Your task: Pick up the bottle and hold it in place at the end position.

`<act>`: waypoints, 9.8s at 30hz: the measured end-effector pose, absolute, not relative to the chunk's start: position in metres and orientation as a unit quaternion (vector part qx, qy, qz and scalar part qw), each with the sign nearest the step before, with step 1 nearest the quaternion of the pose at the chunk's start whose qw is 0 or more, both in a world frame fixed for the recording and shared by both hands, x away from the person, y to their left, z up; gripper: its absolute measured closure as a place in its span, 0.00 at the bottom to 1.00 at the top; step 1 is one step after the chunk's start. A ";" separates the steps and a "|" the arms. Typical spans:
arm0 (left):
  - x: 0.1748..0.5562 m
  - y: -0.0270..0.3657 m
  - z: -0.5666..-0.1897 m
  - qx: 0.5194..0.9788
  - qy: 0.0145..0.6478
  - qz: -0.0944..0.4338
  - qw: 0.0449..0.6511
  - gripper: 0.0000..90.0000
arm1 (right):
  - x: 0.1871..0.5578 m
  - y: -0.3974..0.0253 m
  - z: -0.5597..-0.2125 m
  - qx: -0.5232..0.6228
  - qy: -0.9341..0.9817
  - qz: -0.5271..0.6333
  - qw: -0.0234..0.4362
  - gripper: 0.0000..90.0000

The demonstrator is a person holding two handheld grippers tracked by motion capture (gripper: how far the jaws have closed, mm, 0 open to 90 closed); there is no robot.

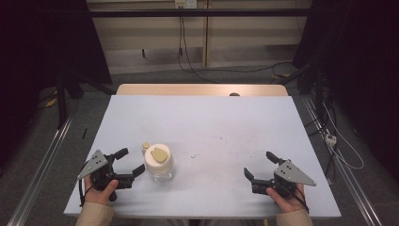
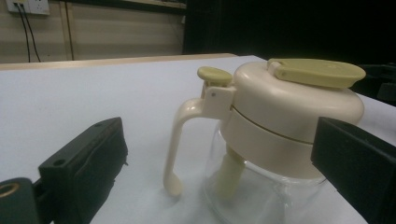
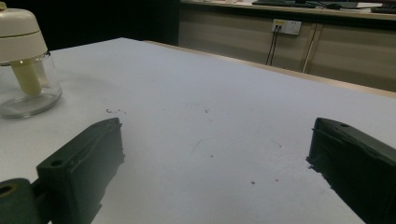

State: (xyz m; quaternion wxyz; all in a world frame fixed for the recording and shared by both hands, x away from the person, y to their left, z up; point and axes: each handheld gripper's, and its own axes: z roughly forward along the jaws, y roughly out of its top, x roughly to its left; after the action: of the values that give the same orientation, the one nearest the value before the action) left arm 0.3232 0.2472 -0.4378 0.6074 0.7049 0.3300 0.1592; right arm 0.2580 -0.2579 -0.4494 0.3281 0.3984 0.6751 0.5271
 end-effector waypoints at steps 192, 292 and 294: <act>0.379 0.108 -0.424 0.753 0.328 0.172 0.544 0.06 | 0.260 -0.251 -0.445 0.379 0.678 0.541 0.322 0.06; 0.432 0.056 -0.424 0.753 0.334 0.152 0.546 0.06 | 0.261 -0.253 -0.446 0.382 0.675 0.545 0.319 0.06; 0.434 0.055 -0.425 0.753 0.337 0.150 0.545 0.06 | 0.261 -0.253 -0.446 0.382 0.675 0.545 0.319 0.06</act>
State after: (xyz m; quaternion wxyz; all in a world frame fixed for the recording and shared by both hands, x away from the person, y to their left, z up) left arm 0.4335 0.0551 -0.4252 0.5454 0.7525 0.3372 0.1504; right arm 0.2609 -0.2531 -0.4459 0.3187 0.3819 0.6748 0.5452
